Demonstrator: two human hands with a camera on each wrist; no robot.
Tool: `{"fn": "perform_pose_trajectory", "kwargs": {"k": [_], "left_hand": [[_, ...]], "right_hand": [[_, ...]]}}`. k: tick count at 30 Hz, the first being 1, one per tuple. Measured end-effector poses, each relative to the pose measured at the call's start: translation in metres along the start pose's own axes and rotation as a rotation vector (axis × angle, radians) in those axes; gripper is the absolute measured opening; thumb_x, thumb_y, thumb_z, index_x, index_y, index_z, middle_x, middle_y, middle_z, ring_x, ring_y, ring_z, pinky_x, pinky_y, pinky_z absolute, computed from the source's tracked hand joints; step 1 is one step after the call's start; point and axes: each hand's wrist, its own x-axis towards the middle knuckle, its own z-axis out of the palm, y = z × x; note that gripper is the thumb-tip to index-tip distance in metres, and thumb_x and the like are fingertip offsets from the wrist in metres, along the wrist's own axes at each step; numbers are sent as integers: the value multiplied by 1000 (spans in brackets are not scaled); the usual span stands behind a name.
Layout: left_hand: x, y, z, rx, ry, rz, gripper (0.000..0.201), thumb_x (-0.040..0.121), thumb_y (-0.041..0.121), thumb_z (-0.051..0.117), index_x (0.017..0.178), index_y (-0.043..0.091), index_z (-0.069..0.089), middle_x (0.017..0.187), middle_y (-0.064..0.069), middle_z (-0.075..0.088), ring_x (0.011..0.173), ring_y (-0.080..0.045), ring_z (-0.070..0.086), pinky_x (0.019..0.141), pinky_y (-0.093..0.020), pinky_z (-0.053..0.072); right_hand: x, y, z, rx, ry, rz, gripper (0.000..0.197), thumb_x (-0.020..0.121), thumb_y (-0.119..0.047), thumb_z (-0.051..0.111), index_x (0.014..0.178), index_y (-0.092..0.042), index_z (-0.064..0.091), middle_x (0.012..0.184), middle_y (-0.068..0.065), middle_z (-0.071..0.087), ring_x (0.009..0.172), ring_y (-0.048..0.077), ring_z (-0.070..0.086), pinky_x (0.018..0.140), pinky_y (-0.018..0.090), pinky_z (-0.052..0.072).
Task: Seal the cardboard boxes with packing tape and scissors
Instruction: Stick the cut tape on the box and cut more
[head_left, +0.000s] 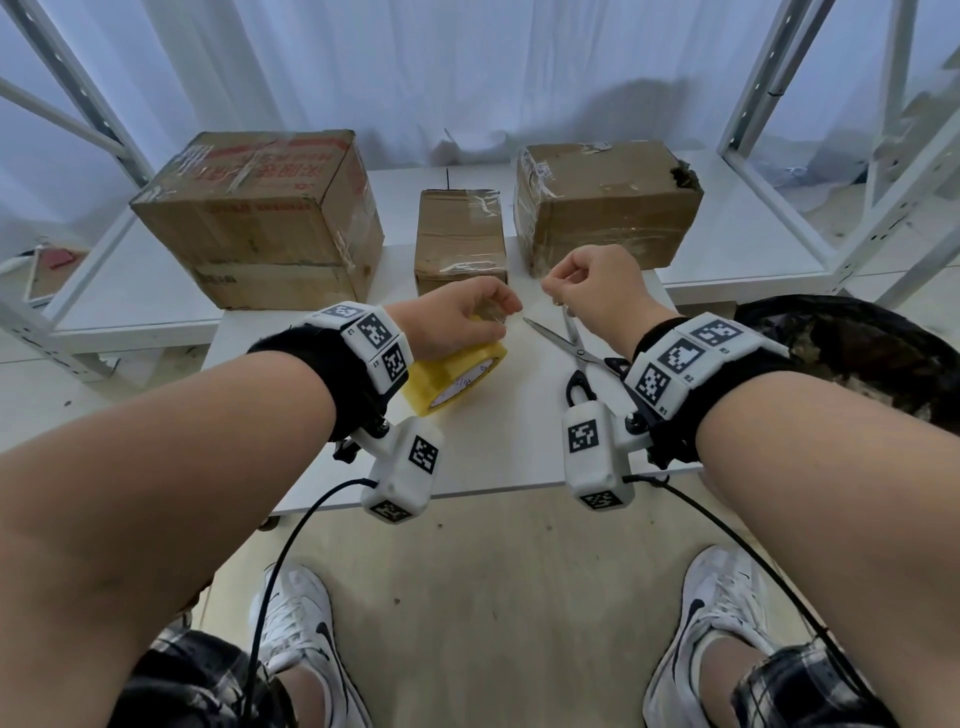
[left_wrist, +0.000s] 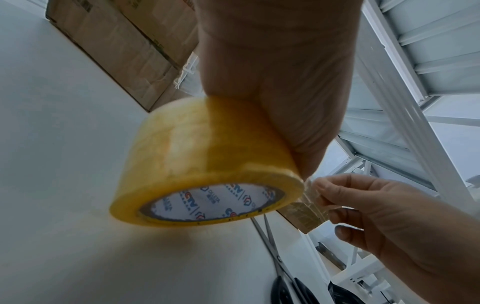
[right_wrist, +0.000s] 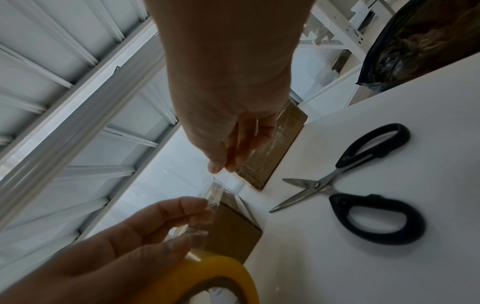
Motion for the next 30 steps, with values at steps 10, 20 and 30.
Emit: {"fn": "perform_pose_trajectory", "kwargs": {"k": [10, 20, 30], "left_hand": [[0, 14, -1, 96, -55, -29, 42, 97, 14, 53, 137, 24, 47, 122, 8, 51, 112, -12, 50, 101, -25, 40], [-5, 12, -6, 50, -6, -31, 44, 97, 15, 54, 139, 25, 46, 124, 8, 49, 109, -8, 49, 96, -22, 37], [-14, 31, -19, -37, 129, 19, 40, 95, 14, 56, 134, 23, 50, 121, 11, 50, 101, -3, 49, 92, -22, 38]], "right_hand": [[-10, 3, -9, -193, -120, 237, 53, 90, -16, 53, 138, -6, 35, 117, 14, 57, 97, 30, 63, 88, 46, 53], [-32, 27, -3, -803, -493, 259, 48, 81, -31, 72, 114, -7, 46, 111, 12, 50, 91, 28, 53, 72, 32, 42], [-28, 9, -23, -611, -404, 368, 47, 84, -16, 66, 122, 2, 45, 93, 13, 58, 79, 29, 57, 62, 32, 45]]}}
